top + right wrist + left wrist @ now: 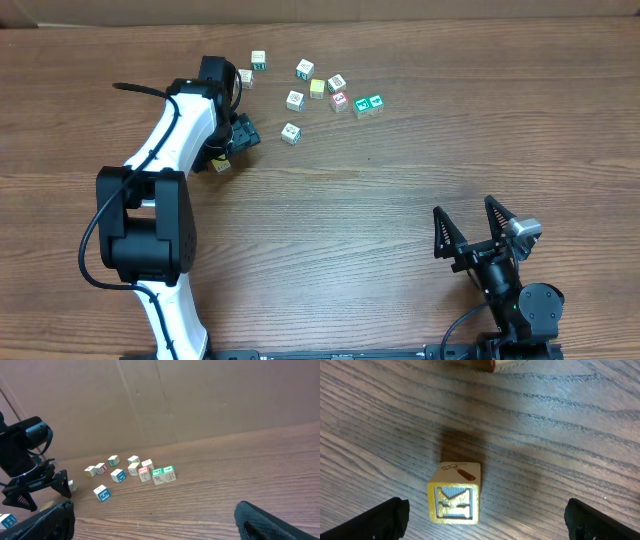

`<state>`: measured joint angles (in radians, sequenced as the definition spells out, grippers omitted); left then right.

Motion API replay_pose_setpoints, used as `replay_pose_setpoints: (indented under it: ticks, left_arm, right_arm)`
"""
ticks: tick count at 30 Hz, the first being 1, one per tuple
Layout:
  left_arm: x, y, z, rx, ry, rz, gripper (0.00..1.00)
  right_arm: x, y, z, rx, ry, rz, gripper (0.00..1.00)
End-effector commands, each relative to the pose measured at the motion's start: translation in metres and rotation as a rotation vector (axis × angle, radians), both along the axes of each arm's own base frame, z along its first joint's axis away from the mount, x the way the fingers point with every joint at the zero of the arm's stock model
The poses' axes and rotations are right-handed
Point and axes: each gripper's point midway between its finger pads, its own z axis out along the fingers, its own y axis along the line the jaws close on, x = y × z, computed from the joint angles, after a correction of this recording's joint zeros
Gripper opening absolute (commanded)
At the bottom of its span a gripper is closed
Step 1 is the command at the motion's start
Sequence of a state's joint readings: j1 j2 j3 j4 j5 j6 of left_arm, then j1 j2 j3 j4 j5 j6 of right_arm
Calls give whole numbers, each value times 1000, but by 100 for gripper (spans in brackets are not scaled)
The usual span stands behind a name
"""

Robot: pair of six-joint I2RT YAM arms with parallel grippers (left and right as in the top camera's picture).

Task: Form a horizontal line
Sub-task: 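Close the left gripper on the yellow hammer block and lift it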

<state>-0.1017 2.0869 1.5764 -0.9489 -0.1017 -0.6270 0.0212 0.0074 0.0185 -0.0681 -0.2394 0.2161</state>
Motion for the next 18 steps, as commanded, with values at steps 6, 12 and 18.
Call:
replay_pose_setpoints:
  ticks: [6,12,18]
  left_arm:
    - [-6,0,-24,6,54,11,93]
    - [-5,0,-29,7,57,15,82]
    - [-5,1,-29,8,57,15,66]
  right_arm:
    - [0,1,-3,-3,0,8,100]
    - [0,1,-3,-3,-1,8,100]
    - [0,1,-3,-3,-1,8,100]
